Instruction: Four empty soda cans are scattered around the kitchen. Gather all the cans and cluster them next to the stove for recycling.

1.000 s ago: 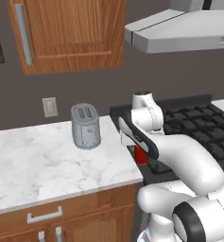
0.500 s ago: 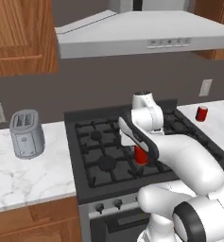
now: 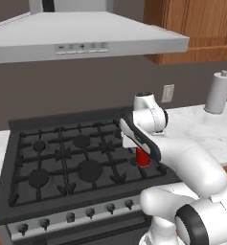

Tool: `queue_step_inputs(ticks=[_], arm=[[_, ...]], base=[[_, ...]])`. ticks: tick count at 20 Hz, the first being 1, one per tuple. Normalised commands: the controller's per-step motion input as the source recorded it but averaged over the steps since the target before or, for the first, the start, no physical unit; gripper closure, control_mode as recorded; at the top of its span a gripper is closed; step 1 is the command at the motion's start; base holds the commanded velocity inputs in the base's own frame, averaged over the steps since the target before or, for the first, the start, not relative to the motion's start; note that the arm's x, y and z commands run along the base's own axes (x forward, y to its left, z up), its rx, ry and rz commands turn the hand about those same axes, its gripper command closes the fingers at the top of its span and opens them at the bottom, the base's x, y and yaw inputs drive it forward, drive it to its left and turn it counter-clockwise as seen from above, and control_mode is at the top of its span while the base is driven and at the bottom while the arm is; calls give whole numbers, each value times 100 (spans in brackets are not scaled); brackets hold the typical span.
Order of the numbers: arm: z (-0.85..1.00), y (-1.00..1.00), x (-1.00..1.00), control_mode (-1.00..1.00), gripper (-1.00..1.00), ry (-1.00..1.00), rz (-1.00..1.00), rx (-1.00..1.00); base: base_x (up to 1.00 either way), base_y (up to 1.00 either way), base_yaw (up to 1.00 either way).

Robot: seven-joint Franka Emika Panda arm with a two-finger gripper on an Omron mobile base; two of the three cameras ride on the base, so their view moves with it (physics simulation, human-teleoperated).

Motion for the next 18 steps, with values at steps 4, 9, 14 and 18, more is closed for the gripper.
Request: queue_step_inputs(ticks=[4, 9, 14, 18], arm=[[0, 0, 0, 100, 100, 0, 0, 0], [0, 0, 0, 100, 100, 0, 0, 0], [0, 0, 0, 100, 100, 0, 0, 0], [0, 0, 0, 100, 100, 0, 0, 0]], base=[[10, -100, 2], [10, -99, 3], [24, -76, 11], [6, -20, 3]])
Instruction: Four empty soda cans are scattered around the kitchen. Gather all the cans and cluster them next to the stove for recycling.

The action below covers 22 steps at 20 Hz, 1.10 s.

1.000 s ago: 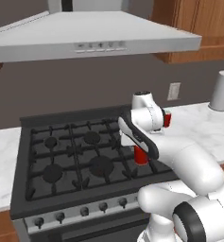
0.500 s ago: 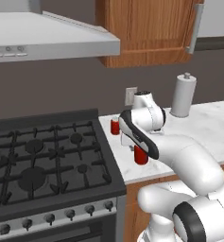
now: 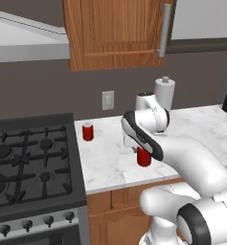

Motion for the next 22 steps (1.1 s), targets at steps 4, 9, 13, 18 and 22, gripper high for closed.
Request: queue_step_inputs(ticks=[4, 9, 13, 18, 22], arm=[[0, 0, 0, 100, 100, 0, 0, 0], [0, 2, 3, -100, 100, 0, 0, 0], [-8, 26, 53, -100, 100, -1, 0, 1], [-13, 50, 84, -100, 100, 0, 0, 0], [-11, 57, 82, -100, 100, 0, 0, 0]], base=[[0, 0, 0], [0, 0, 0], [0, 0, 0], [0, 0, 0], [0, 0, 0]])
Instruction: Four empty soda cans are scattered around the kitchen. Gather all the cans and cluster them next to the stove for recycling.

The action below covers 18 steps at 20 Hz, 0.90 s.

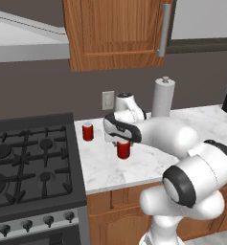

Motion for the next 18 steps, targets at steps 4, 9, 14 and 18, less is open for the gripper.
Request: queue_step_inputs(ticks=[4, 9, 14, 18], arm=[[-3, 53, 71, -100, 100, 2, 0, -2], [0, 37, 60, -100, 100, 2, 4, -1], [-12, 38, 45, -100, 100, 3, 7, 0], [-18, 29, 29, -100, 100, -2, 4, -1]], base=[[0, 0, 0], [0, 0, 0], [0, 0, 0], [0, 0, 0]])
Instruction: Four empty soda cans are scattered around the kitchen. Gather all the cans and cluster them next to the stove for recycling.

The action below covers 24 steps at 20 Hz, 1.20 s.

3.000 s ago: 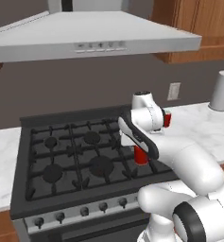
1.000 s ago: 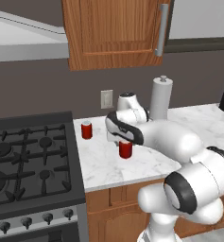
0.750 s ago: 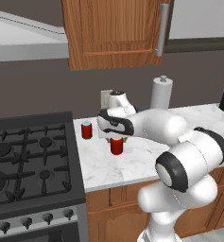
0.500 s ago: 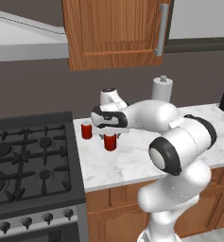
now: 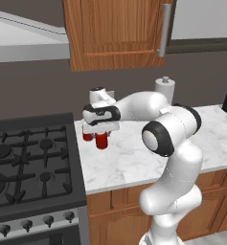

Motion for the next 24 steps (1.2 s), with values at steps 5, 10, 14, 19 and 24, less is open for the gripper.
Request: queue_step_inputs(ticks=[5, 10, 14, 19, 24], arm=[[-12, 17, 18, -100, 100, -8, 0, 0], [-17, 25, 12, -100, 100, -4, -1, 0], [-16, 28, 12, -100, 100, -3, -1, 0], [-17, 14, 11, -100, 100, -1, -3, 0], [-16, 0, 8, -100, 100, 0, -3, 0]], base=[[0, 0, 0], [0, 0, 0], [0, 0, 0], [0, 0, 0], [0, 0, 0]])
